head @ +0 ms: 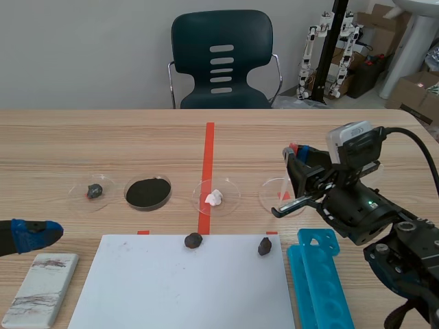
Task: Draw acid from the petri dish
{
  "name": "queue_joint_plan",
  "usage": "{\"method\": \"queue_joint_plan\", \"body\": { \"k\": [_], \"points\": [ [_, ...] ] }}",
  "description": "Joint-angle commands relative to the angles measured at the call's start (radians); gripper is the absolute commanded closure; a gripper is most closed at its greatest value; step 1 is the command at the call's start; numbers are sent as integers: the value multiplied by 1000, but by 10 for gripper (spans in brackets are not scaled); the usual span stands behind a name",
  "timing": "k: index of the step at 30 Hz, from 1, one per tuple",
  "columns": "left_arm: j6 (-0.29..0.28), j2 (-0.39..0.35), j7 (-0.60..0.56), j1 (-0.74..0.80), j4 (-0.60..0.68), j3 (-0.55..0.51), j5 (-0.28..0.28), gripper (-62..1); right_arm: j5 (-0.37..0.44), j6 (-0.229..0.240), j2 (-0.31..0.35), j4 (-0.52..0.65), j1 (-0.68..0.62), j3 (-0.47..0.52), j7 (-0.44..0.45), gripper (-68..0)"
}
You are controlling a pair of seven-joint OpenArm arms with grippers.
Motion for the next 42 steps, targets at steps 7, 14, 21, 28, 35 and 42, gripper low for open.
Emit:
{"method": "queue_joint_plan", "body": {
  "k": [7, 14, 21, 28, 35, 42],
  "points": [
    [2, 5, -14, 0, 12, 4, -11, -598, 10, -4, 3, -1, 11, 1, 23, -82],
    [2, 5, -14, 0, 12, 4, -11, -598, 10, -8, 3, -1, 11, 1, 25, -92],
    [2, 5, -14, 0, 12, 4, -11, -598, 10, -8, 3, -1, 11, 1, 25, -92],
    [2, 5, -14, 0, 12, 4, -11, -598, 10, -8, 3, -1, 11, 1, 25, -92],
    [2, 5, -14, 0, 12, 4, -11, -598, 11, -8, 3, -1, 11, 1, 25, -92],
    [2, 5, -14, 0, 12, 4, -11, -598, 11, -8, 3, -1, 11, 1, 25, -92]
  ]
}}
